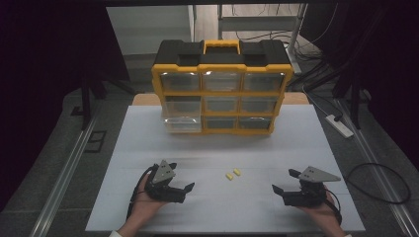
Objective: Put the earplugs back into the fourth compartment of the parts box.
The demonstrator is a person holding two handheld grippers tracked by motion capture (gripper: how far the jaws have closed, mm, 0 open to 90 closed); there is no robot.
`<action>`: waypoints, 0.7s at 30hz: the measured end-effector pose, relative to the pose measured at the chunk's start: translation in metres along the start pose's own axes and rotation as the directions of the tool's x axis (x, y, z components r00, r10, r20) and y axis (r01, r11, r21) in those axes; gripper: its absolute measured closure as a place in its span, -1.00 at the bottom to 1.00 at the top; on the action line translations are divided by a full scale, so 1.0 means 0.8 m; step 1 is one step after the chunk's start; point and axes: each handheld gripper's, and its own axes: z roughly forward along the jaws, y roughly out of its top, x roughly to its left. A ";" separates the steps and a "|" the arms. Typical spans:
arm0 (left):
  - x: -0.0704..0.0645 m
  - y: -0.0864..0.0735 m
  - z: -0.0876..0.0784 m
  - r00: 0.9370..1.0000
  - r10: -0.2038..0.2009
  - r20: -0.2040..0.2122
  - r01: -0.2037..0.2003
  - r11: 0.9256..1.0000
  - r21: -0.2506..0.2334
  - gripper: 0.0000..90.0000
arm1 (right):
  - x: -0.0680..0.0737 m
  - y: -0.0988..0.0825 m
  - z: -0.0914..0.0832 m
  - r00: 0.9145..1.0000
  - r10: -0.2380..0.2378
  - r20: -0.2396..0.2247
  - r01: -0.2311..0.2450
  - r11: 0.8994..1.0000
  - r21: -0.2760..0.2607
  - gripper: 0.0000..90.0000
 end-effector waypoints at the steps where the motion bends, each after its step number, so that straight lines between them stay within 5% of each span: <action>1: 0.000 0.001 0.001 1.000 -0.001 0.001 0.001 1.000 0.000 -0.82 | 0.000 0.000 0.000 1.000 0.000 0.000 0.000 1.000 0.002 -0.67; 21: -0.014 0.035 0.036 0.999 0.028 0.046 -0.029 0.999 0.025 -0.81 | 0.000 -0.001 0.002 1.000 -0.015 0.006 0.014 1.000 0.018 -0.66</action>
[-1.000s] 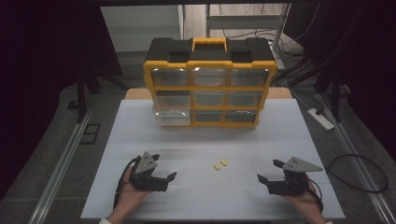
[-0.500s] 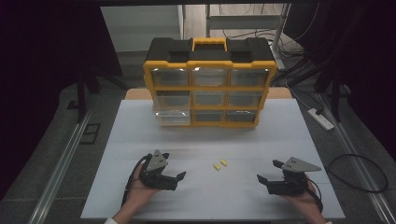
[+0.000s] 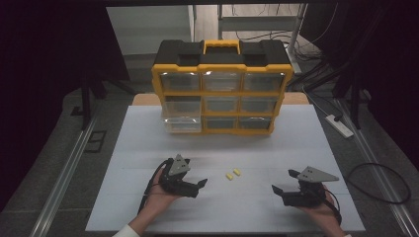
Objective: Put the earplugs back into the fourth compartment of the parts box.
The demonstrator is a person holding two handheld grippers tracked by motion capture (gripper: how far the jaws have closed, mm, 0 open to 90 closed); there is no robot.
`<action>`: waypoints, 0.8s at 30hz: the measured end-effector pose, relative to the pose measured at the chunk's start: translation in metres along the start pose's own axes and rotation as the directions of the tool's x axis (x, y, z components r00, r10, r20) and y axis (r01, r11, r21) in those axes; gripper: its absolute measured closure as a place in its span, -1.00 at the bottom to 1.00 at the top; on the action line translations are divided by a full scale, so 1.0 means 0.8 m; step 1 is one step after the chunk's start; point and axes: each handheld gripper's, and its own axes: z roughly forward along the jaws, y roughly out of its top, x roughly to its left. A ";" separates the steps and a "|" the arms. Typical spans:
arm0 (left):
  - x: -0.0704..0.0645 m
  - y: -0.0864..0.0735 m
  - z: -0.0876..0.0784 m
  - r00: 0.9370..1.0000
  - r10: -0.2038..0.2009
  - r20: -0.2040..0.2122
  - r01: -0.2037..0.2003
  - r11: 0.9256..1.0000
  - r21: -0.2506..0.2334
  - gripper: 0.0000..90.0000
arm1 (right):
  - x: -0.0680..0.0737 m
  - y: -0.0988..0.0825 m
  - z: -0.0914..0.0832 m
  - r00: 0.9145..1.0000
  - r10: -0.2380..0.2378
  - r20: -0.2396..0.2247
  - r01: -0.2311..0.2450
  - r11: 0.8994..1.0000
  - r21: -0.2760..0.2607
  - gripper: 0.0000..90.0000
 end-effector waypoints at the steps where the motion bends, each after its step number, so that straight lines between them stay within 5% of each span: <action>1: -0.001 0.002 0.002 1.000 0.003 0.003 -0.003 1.000 0.004 -0.81 | 0.000 0.000 0.000 1.000 -0.001 0.000 0.001 1.000 0.000 -0.66; 24: -0.016 0.044 0.059 0.998 0.024 0.057 -0.029 0.995 0.096 -0.80 | 0.000 -0.001 0.000 1.000 -0.009 0.006 0.009 1.000 0.005 -0.65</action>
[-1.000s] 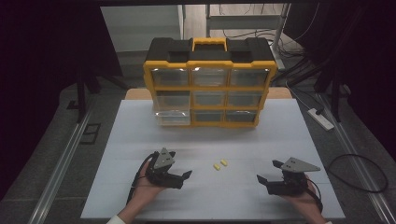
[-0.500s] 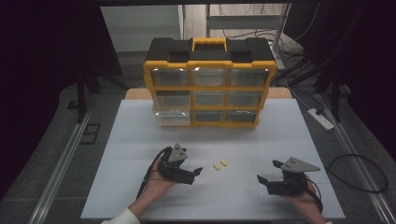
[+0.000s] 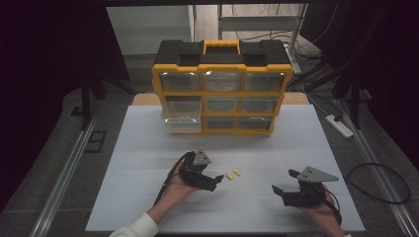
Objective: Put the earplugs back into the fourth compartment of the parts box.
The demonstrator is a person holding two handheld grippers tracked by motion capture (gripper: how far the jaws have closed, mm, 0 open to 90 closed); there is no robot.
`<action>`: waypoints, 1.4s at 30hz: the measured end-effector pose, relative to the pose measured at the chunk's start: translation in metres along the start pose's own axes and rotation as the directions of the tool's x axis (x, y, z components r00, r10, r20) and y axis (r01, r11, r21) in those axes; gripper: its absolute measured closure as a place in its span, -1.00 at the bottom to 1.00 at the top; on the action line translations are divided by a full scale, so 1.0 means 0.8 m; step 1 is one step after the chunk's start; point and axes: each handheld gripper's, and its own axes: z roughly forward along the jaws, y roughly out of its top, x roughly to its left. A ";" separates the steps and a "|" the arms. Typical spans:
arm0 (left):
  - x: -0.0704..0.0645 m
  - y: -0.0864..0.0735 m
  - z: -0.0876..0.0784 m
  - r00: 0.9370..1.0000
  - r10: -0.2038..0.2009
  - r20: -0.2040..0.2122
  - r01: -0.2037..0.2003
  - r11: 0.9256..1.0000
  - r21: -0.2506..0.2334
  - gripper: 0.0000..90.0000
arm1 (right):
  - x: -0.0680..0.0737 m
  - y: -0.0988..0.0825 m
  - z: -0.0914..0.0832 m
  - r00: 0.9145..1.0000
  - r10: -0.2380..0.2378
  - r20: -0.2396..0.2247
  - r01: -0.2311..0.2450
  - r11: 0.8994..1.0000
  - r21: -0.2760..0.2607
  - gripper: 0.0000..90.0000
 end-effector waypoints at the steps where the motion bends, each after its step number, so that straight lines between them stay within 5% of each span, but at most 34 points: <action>1: -0.001 0.002 0.003 1.000 0.001 0.005 -0.001 1.000 0.004 -0.80 | 0.000 0.000 0.000 1.000 0.000 0.000 0.000 1.000 0.000 -0.65; 10: -0.016 0.011 0.032 0.999 0.025 0.039 -0.028 0.998 0.064 -0.74 | -0.001 0.000 0.000 1.000 -0.003 0.002 0.003 1.000 0.001 -0.65; 24: -0.026 0.016 0.064 0.998 0.053 0.017 -0.055 0.990 0.133 -0.64 | -0.001 -0.001 0.000 1.000 -0.007 0.004 0.007 1.000 0.006 -0.65; 28: -0.031 0.016 0.068 0.997 0.073 -0.015 -0.070 0.986 0.150 -0.47 | -0.001 -0.001 -0.001 1.000 -0.007 0.006 0.007 1.000 0.005 -0.65; 39: -0.030 0.016 0.067 0.998 0.050 0.040 -0.056 0.987 0.150 -0.15 | -0.002 -0.001 -0.001 1.000 -0.007 0.010 0.007 1.000 0.008 -0.65; 42: -0.031 0.016 0.066 0.997 0.056 0.050 -0.063 0.986 0.152 0.08 | -0.002 -0.001 -0.001 1.000 -0.008 0.012 0.008 1.000 0.009 -0.65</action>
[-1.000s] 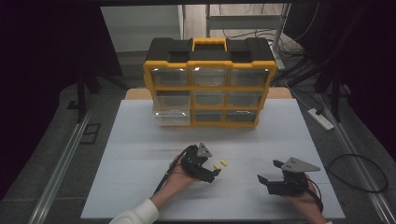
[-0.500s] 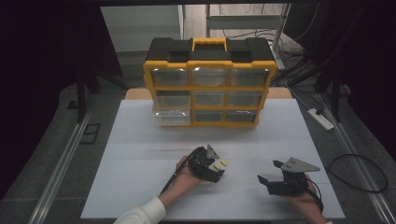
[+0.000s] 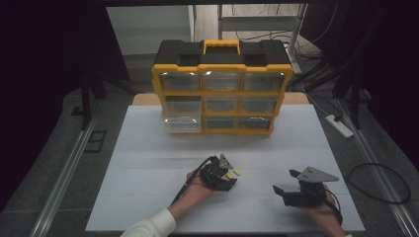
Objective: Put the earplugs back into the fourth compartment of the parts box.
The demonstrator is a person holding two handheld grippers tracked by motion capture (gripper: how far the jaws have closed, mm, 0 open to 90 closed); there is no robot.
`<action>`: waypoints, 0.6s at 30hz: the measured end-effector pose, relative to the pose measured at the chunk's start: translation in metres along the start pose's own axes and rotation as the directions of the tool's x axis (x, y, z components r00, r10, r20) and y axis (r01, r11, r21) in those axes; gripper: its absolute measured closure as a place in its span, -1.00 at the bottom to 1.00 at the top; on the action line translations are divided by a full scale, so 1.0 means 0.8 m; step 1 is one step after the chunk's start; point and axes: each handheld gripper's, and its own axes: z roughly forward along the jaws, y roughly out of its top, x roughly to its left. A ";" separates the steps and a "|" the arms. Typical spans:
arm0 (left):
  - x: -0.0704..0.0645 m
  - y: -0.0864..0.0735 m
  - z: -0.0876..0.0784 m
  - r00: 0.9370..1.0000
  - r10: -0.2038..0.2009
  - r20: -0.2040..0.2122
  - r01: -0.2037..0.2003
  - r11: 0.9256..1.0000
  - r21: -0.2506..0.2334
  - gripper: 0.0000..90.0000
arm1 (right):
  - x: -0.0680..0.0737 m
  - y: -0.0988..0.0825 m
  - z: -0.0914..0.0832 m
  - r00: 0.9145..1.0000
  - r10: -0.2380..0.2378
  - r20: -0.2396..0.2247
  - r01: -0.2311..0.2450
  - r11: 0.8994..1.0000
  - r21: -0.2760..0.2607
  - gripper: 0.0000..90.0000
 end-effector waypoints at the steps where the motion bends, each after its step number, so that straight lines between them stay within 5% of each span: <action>1: 0.000 0.000 0.000 1.000 0.000 0.003 0.000 1.000 0.001 0.08 | 0.000 0.000 0.000 1.000 0.000 0.000 0.000 1.000 0.000 -0.65; 7: 0.002 -0.001 -0.003 1.000 0.001 0.017 -0.001 1.000 -0.001 0.44 | 0.000 0.000 0.000 1.000 -0.002 0.002 0.002 1.000 0.002 -0.65; 18: 0.003 -0.001 -0.016 0.999 0.001 0.039 0.002 0.998 -0.055 0.49 | 0.000 0.000 -0.001 1.000 -0.005 0.005 0.005 1.000 0.001 -0.65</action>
